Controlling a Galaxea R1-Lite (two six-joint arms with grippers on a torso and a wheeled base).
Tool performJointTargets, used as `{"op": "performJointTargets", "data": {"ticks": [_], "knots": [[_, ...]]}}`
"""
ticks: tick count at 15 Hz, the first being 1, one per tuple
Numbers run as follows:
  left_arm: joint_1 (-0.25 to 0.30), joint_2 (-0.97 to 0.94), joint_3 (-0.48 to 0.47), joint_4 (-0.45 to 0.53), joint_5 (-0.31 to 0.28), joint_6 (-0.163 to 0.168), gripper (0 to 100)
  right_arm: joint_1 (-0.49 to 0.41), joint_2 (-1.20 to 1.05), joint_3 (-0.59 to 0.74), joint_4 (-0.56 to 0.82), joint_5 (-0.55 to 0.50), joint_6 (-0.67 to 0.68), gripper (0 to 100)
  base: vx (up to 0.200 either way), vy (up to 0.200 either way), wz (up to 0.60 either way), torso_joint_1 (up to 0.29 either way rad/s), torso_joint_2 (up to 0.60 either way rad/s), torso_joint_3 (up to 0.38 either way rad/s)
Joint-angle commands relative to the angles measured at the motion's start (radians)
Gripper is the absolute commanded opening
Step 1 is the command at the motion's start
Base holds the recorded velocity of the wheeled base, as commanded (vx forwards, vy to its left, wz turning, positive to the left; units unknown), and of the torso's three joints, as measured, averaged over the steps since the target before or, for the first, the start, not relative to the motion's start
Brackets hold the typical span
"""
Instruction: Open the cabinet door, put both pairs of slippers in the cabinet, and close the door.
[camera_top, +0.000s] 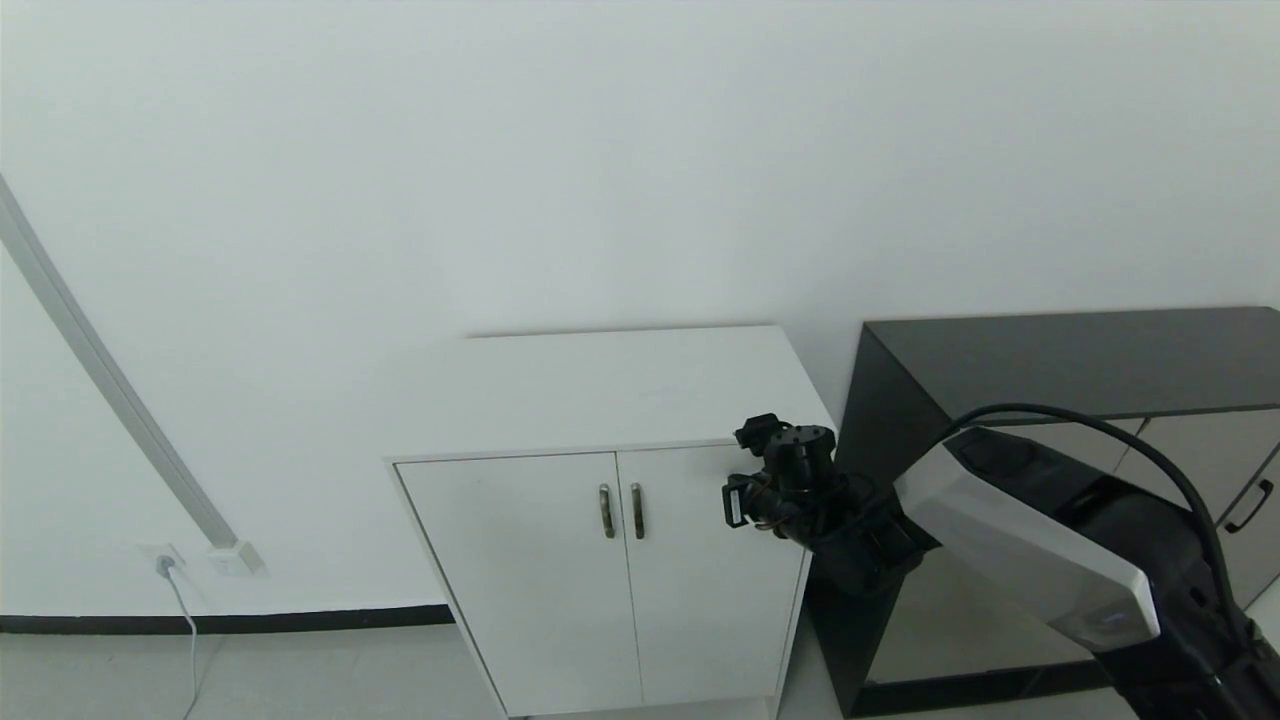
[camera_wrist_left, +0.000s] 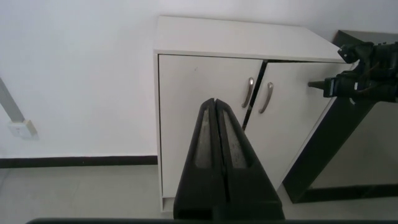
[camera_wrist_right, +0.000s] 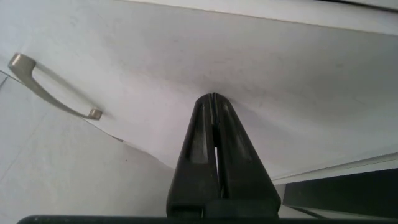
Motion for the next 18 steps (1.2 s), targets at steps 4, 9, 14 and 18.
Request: {"op": "performJointTargets", "data": {"ticks": [4,9,14,18], "knots": [[0.000,0.000,0.000,0.000,0.001,0.000,0,-0.003,0.003,-0.013,0.003,0.000,0.001,0,0.000,0.000,0.00,0.000,0.00,0.000],[0.000,0.000,0.000,0.000,-0.001,0.001,0,0.004,-0.080,0.099,-0.025,0.000,0.006,0,0.000,0.000,0.00,0.000,0.00,0.000],[0.000,0.000,-0.002,0.000,-0.001,0.003,0,0.015,-0.275,0.329,-0.112,-0.003,0.003,0,0.000,0.000,0.00,0.000,0.00,0.000],[0.000,0.000,0.000,0.000,-0.002,0.003,0,-0.029,-0.494,0.589,-0.198,-0.069,0.003,0,0.000,0.000,0.00,0.000,0.00,0.000]]}}
